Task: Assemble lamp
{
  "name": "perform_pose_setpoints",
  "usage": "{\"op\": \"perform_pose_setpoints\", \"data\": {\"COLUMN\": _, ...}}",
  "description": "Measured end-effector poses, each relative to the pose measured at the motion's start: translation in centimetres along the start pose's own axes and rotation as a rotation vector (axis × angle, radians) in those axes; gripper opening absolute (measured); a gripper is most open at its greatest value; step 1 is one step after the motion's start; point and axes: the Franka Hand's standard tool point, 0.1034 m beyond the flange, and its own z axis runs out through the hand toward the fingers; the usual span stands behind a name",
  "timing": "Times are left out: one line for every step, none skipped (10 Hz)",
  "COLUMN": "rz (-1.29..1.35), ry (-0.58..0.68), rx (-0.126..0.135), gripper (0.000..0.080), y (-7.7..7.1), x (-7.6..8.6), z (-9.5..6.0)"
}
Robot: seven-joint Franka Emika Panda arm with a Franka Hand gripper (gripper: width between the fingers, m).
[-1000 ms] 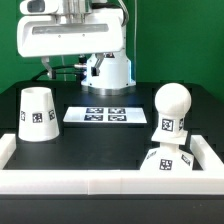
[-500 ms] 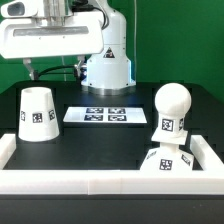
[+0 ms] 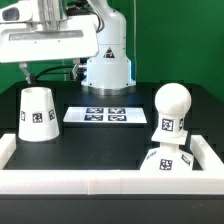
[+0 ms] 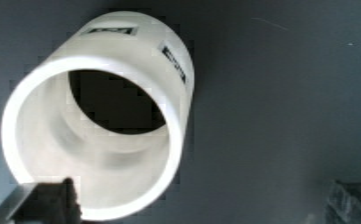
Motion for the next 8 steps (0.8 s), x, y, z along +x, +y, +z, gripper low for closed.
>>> {"op": "perform_pose_setpoints", "data": {"rz": 0.0, "ry": -0.003, "rx": -0.004, "gripper": 0.0698, "y": 0.0, "x": -0.1, "z": 0.4}}
{"op": "perform_pose_setpoints", "data": {"rz": 0.0, "ry": -0.01, "rx": -0.007, "gripper": 0.0698, "y": 0.1, "x": -0.2, "z": 0.9}}
{"op": "perform_pose_setpoints", "data": {"rz": 0.001, "ry": -0.015, "rx": -0.011, "gripper": 0.0698, "y": 0.2, "x": -0.4, "z": 1.3}}
{"op": "perform_pose_setpoints", "data": {"rz": 0.0, "ry": -0.018, "rx": -0.017, "gripper": 0.0698, "y": 0.3, "x": -0.4, "z": 1.8}}
{"op": "perform_pose_setpoints", "data": {"rz": -0.001, "ry": -0.02, "rx": -0.025, "gripper": 0.0698, "y": 0.4, "x": -0.5, "z": 2.3}}
{"op": "perform_pose_setpoints", "data": {"rz": -0.005, "ry": -0.023, "rx": -0.031, "gripper": 0.0698, "y": 0.3, "x": -0.5, "z": 2.8}}
{"op": "perform_pose_setpoints", "data": {"rz": -0.007, "ry": -0.031, "rx": -0.031, "gripper": 0.0698, "y": 0.3, "x": -0.7, "z": 3.2}}
{"op": "perform_pose_setpoints", "data": {"rz": -0.007, "ry": -0.038, "rx": -0.031, "gripper": 0.0698, "y": 0.3, "x": -0.8, "z": 3.5}}
